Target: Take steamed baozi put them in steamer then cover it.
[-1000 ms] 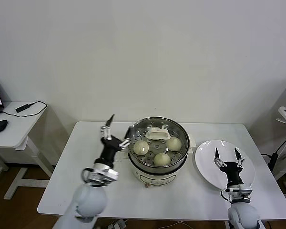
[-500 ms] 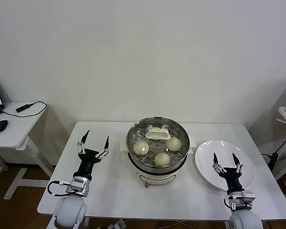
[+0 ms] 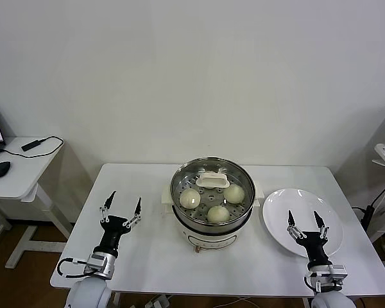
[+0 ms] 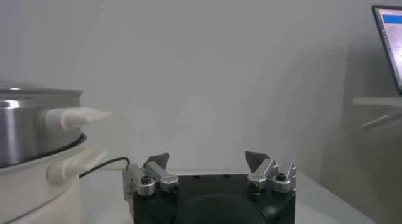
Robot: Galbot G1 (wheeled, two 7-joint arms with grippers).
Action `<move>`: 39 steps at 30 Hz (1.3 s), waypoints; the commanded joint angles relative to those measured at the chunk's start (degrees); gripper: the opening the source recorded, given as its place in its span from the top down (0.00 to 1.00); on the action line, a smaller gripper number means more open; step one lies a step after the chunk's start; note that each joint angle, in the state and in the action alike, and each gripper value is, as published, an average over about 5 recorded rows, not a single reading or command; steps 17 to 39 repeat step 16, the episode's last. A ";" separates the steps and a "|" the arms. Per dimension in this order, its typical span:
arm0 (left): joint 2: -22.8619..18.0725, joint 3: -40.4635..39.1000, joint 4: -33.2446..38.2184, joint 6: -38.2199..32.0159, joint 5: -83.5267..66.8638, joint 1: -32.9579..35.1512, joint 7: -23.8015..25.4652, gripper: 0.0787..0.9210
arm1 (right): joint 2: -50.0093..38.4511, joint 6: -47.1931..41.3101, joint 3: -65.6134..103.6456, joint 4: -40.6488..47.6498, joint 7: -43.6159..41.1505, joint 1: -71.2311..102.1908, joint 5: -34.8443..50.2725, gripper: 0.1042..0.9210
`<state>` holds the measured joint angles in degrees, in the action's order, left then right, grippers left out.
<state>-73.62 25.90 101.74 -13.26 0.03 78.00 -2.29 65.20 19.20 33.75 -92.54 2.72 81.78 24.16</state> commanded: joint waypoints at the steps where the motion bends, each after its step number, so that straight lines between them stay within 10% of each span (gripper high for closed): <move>1: -0.11 0.73 -1.11 -1.74 -1.22 2.15 0.70 0.12 | 0.48 0.31 0.90 -1.49 -1.14 3.34 0.05 0.12; 39: -0.62 0.44 -0.42 -2.19 -0.83 2.55 1.13 0.12 | 1.33 0.19 1.62 -2.49 -1.17 4.93 -1.28 0.12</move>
